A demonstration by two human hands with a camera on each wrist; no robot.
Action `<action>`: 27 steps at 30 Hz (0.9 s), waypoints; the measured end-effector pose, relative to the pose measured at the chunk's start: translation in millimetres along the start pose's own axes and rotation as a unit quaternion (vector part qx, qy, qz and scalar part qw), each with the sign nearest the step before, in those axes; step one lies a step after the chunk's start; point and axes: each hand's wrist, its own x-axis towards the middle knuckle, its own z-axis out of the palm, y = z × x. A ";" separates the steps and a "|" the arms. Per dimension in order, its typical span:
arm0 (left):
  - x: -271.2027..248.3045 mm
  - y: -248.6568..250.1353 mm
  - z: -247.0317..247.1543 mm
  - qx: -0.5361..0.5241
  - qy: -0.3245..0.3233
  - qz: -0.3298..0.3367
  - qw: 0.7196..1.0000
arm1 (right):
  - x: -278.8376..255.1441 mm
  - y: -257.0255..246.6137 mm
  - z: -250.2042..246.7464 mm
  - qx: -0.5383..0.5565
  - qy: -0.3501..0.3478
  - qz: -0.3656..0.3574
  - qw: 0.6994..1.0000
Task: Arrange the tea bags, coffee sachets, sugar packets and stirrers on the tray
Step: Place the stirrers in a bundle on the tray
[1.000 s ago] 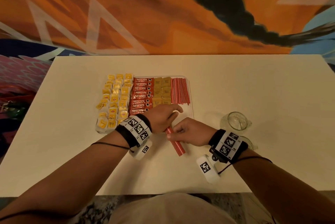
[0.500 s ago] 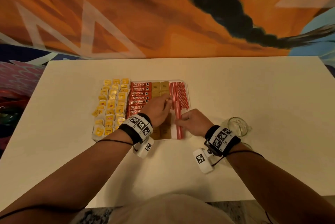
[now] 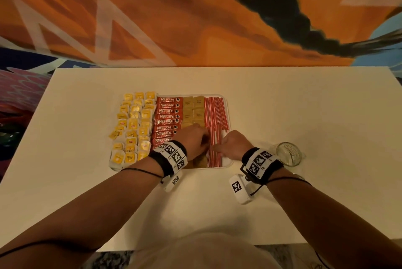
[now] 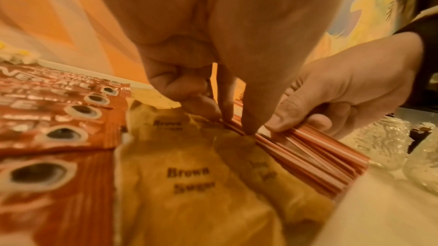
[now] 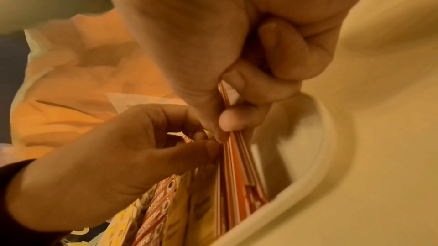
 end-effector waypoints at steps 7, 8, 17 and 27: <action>2.8 6.3 -1.3 0.004 -0.013 0.011 1.000 | -4.0 1.5 -11.7 -0.029 0.033 0.016 0.999; 2.9 7.7 -1.8 0.008 -0.016 0.011 1.000 | -4.4 1.8 -12.1 -0.039 0.036 0.018 0.998; 5.6 17.0 -1.8 0.033 -0.039 0.019 0.999 | -9.2 7.1 -13.5 -0.134 0.082 0.024 0.987; 6.2 21.5 -2.1 0.055 -0.041 0.037 0.997 | -11.0 4.8 -8.4 -0.210 0.090 0.002 0.974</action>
